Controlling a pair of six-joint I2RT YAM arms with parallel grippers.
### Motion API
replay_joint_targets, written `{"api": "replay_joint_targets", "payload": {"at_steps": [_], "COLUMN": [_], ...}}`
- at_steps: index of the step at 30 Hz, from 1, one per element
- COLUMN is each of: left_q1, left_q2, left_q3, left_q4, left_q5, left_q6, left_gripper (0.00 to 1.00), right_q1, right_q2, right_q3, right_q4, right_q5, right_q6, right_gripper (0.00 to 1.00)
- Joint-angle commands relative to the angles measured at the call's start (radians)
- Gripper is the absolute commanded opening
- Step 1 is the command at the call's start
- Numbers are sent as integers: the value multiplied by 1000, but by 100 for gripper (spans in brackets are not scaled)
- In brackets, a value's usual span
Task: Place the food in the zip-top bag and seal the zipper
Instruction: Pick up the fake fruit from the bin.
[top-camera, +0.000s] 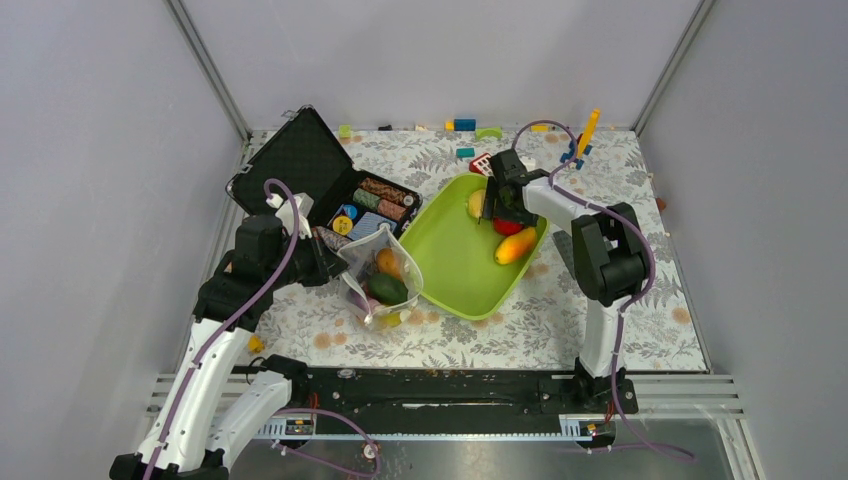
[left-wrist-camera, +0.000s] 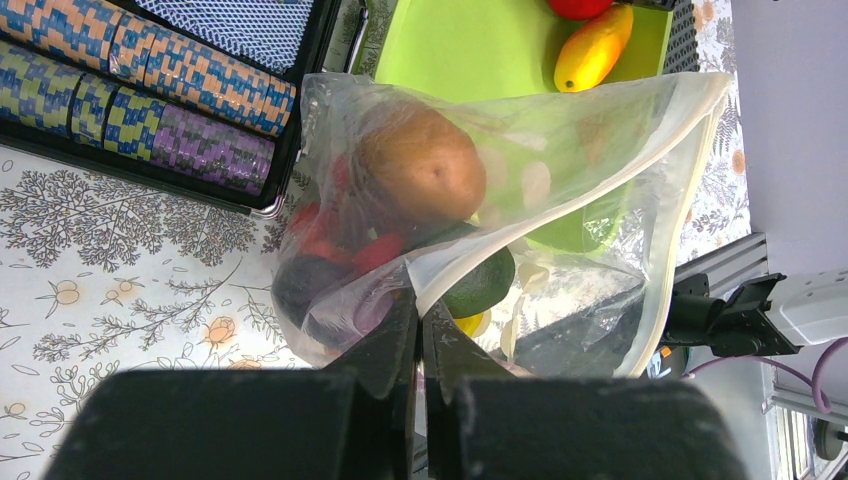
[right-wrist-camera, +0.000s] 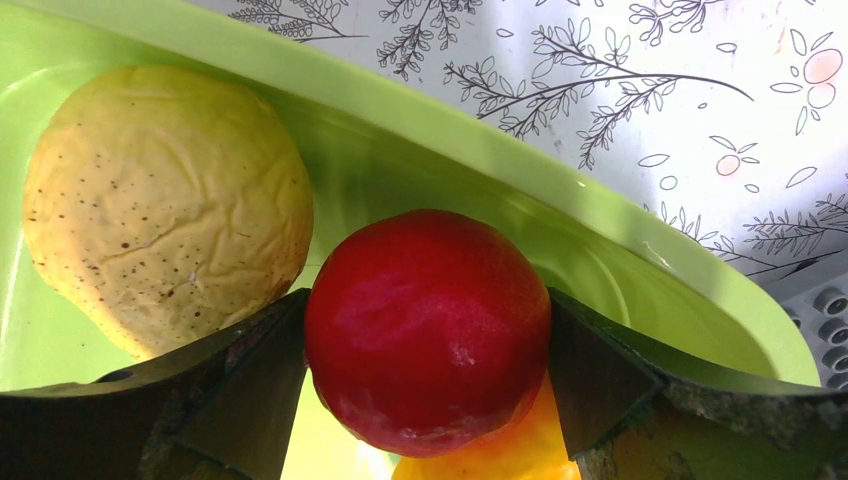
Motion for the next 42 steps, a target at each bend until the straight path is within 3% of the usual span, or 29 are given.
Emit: {"api": "replay_joint_targets", "payload": {"at_steps": [1,7,13,31,42], "left_q1": [8,8,10,13,14], "left_q2": [-1,-10,-10,-3,-3], "left_q3": [2,2,0,-3,0], "left_q4": [50,50,50,50,50], "left_q5": [3,2,5,17,20], "left_q6": [16,16,17,17,16], "left_gripper": [0,0,0,0,0], "right_q1": [-3,-3,-3,-3,-1], "right_q2": [2,-51,-151,-469,-655], "right_q3": [31,1,-54,-211,-290], "right_q4": [13,48,77,205,320], "right_q5": [-2,-19,-31,-289,-557], "right_q6": [16,9,5,17,44], "right_gripper": [86,72,66,60,59]}}
